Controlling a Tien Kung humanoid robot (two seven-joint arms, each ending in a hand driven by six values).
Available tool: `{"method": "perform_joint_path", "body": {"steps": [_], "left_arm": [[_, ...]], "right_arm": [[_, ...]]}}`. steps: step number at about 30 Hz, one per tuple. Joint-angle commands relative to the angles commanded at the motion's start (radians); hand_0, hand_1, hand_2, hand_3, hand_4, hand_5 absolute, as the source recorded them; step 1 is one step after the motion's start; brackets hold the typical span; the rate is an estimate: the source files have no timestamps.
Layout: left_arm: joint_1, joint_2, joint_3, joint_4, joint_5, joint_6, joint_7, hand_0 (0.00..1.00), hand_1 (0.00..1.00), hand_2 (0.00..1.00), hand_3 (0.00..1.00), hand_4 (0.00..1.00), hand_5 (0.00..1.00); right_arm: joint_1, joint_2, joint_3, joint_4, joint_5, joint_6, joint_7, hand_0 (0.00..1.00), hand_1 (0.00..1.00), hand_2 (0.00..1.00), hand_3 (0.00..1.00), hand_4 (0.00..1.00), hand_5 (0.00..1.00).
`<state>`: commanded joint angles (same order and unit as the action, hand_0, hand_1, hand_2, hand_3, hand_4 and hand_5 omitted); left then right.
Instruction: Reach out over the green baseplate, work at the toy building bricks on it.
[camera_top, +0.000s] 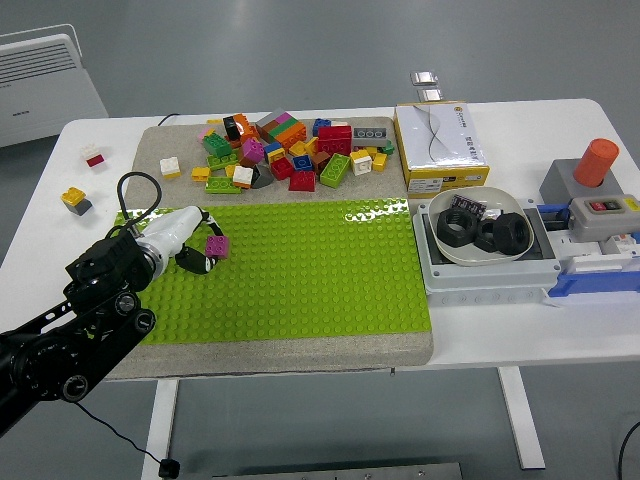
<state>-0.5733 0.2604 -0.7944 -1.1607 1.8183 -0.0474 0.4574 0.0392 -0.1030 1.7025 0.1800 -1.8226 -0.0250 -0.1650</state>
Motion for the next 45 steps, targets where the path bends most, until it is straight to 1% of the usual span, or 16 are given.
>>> {"method": "perform_joint_path", "body": {"steps": [9,17,21,30,43,44,45], "left_arm": [[-0.003,-0.001,-0.003,0.022,-0.007,-0.012,0.008,0.990,0.962,0.923,0.507,0.626,0.002],[0.003,0.013,-0.008,-0.003,-0.013,-0.047,0.034,0.990,0.961,0.923,0.508,0.626,0.002],[0.003,0.011,-0.012,-0.009,-0.016,-0.055,0.040,0.990,0.961,0.923,0.509,0.626,0.002],[0.003,0.009,-0.011,-0.011,-0.019,-0.062,0.045,0.990,0.961,0.923,0.508,0.626,0.002],[0.002,0.000,-0.016,-0.005,-0.024,-0.057,0.041,0.990,0.961,0.924,0.524,0.631,0.002],[0.003,0.000,-0.016,-0.005,-0.025,-0.057,0.040,0.990,0.963,0.932,0.568,0.612,0.002],[0.003,-0.001,-0.017,-0.005,-0.025,-0.056,0.040,0.990,0.963,0.932,0.568,0.612,0.002]], "right_arm": [[0.000,0.000,-0.002,0.000,0.002,0.000,0.000,0.682,0.756,0.811,0.786,0.764,0.931],[0.000,-0.002,-0.001,0.000,0.004,0.000,0.001,0.682,0.756,0.811,0.786,0.765,0.933],[0.000,-0.002,-0.001,0.000,0.004,0.000,0.001,0.682,0.756,0.811,0.786,0.765,0.933],[-0.001,-0.003,-0.002,0.000,0.004,0.000,0.001,0.682,0.756,0.811,0.786,0.766,0.933],[0.000,-0.002,-0.001,0.000,0.003,-0.001,0.001,0.681,0.756,0.811,0.785,0.765,0.932],[0.000,-0.002,-0.002,0.000,0.003,-0.001,0.001,0.682,0.756,0.811,0.785,0.766,0.934],[0.000,-0.002,-0.002,0.000,0.003,-0.001,0.000,0.682,0.756,0.811,0.785,0.766,0.934]]}}
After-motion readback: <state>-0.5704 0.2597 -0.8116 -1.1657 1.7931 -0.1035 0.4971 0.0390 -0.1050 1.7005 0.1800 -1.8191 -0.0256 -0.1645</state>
